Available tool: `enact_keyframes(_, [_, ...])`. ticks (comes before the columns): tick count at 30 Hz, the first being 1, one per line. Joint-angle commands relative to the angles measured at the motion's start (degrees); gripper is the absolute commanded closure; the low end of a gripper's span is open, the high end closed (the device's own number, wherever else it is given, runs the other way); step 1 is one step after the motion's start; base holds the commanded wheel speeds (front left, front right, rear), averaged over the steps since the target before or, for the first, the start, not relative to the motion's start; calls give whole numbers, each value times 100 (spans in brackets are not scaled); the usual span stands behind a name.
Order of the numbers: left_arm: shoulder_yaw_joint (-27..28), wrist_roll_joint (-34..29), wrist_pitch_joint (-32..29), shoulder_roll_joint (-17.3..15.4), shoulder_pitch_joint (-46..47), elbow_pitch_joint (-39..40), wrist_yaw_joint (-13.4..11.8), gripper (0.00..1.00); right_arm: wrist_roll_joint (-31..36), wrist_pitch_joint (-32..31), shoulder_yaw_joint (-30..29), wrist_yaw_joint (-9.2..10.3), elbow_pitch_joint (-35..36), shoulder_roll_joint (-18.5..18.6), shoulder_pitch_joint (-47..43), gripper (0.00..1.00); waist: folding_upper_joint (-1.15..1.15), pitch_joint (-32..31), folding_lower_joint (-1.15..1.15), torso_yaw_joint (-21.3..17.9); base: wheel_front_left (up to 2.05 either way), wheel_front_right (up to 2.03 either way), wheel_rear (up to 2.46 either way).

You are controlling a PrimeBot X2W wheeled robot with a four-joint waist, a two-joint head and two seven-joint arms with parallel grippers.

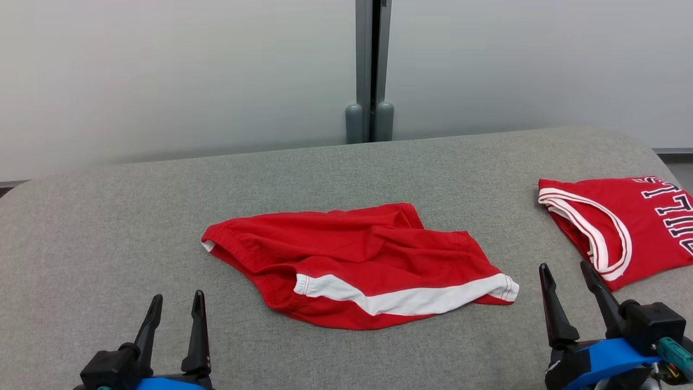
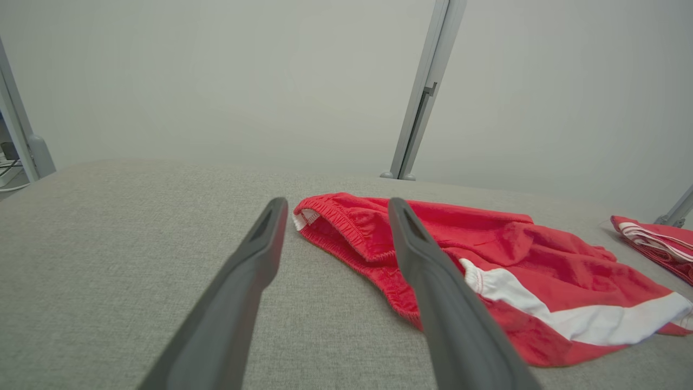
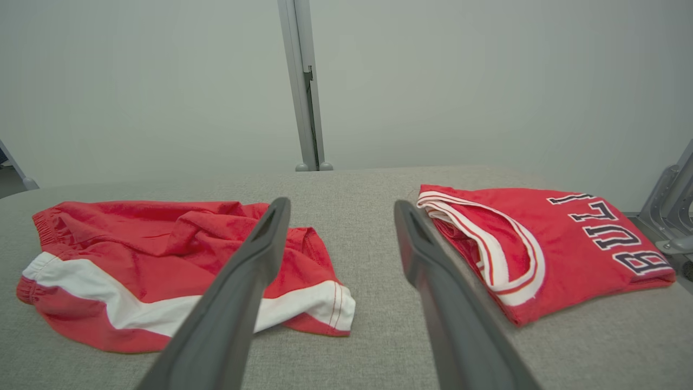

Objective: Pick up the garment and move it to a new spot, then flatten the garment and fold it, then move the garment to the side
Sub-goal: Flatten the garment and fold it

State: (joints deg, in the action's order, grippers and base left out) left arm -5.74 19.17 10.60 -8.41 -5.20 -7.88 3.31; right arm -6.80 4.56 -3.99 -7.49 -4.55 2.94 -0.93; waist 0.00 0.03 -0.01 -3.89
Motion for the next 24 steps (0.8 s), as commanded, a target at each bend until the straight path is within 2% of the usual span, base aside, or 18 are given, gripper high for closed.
enact_keyframes(1, [-5, 12, -13, -17, -30, -9, -22, 0, -62, -4, 0, -1, 26, -6, -69, 0, 0, -1, 1, -1, 0, 0, 0])
enact_keyframes(17, [-137, 28, 47, -37, 128, -49, -1, 0, -172, 5, 30, -1, 108, -7, -23, 0, 0, 89, 1, -9, 0, 0, 0])
enact_keyframes(24, [-296, 47, -112, -43, 342, -64, 73, 0, -158, 22, 34, -1, 108, -7, 37, 0, 0, 164, 1, -17, 0, 0, 0])
